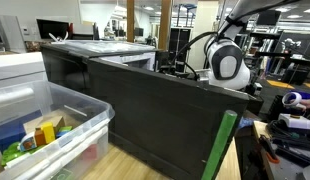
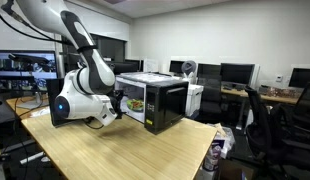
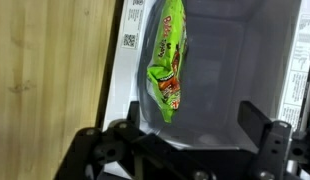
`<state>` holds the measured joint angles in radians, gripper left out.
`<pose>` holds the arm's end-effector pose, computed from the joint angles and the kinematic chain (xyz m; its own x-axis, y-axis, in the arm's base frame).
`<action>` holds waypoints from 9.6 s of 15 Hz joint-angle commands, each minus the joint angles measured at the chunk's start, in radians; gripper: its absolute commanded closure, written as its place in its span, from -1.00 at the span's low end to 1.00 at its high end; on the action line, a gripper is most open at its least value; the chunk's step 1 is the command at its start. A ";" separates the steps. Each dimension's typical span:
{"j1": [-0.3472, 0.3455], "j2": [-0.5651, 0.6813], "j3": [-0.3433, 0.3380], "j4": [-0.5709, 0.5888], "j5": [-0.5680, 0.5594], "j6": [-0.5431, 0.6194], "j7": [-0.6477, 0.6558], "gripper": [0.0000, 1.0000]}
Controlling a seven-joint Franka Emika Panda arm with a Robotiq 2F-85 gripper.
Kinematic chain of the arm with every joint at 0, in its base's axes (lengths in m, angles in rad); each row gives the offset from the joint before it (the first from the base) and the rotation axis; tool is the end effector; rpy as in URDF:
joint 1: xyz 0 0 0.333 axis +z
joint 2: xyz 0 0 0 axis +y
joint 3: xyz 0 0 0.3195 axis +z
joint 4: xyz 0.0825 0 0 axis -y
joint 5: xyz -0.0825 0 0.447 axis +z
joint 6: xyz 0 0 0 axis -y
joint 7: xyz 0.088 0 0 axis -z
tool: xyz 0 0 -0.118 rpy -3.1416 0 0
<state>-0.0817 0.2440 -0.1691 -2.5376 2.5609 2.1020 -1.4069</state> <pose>0.4761 -0.0959 0.1242 0.2653 -0.9615 0.0717 -0.2099 -0.1301 -0.9690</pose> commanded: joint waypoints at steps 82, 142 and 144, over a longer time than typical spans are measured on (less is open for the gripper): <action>-0.723 0.417 0.829 0.377 0.036 0.102 -0.322 -1.00; -0.024 -0.334 0.027 -0.189 -0.214 0.032 0.187 0.85; -0.027 -0.386 0.034 -0.198 -0.224 0.086 0.209 0.85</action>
<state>-0.0910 -0.0384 -0.1463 -2.6955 2.3742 2.1329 -1.2547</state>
